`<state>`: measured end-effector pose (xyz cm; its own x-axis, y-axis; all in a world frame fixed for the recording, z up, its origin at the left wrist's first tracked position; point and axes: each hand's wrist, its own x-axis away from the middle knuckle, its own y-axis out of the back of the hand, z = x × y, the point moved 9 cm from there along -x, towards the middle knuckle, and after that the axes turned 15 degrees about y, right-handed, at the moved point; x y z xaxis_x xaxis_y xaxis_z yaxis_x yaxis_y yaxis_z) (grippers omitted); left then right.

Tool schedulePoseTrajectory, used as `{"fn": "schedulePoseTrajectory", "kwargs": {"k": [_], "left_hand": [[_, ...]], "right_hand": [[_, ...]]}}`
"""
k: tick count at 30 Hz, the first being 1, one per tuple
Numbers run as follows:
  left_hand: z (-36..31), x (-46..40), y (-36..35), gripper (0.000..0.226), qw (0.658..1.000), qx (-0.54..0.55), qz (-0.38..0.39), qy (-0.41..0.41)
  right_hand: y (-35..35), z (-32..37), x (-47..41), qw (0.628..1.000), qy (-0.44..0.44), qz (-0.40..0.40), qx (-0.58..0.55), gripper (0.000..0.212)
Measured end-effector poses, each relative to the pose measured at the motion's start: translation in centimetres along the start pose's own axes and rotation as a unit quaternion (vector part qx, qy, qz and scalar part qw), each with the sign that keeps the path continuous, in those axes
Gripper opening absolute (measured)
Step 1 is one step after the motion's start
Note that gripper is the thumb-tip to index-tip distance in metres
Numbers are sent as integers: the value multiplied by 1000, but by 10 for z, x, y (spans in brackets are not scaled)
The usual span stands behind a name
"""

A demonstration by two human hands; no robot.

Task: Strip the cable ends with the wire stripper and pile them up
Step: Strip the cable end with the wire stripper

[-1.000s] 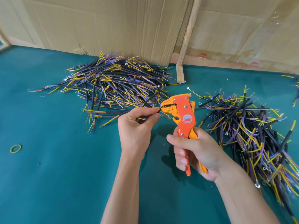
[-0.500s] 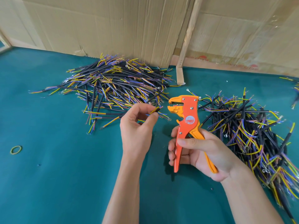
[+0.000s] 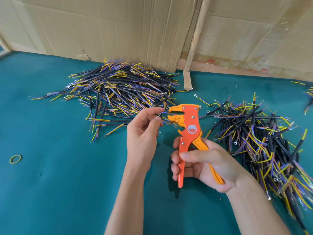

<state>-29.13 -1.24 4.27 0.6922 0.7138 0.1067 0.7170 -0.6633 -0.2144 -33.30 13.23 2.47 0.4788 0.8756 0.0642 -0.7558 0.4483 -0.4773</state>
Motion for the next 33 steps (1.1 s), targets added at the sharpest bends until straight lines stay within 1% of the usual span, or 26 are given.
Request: {"fn": "schedulePoseTrajectory", "kwargs": {"k": [4,9,16,27,30,33], "left_hand": [[0,1,-1,24,1000,0,-1,5],[-1,2,-1,20,1000,8,0,9],[0,3,-2,22,1000,11,0,11],[-1,3,-2,28,1000,4,-2,15],[-1,3,-2,29,1000,4,-2,15],[0,3,-2,28,1000,3,-3,15]], "right_hand": [[-3,0,0,1000,4,13,24,31],[-2,2,-2,999,16,2,31,27],[0,0,-4,999,19,-10,38,20],[-2,0,-4,999,22,1,42,18],[-1,0,-4,999,24,4,41,20],[-2,0,-4,999,23,9,37,26]]}}
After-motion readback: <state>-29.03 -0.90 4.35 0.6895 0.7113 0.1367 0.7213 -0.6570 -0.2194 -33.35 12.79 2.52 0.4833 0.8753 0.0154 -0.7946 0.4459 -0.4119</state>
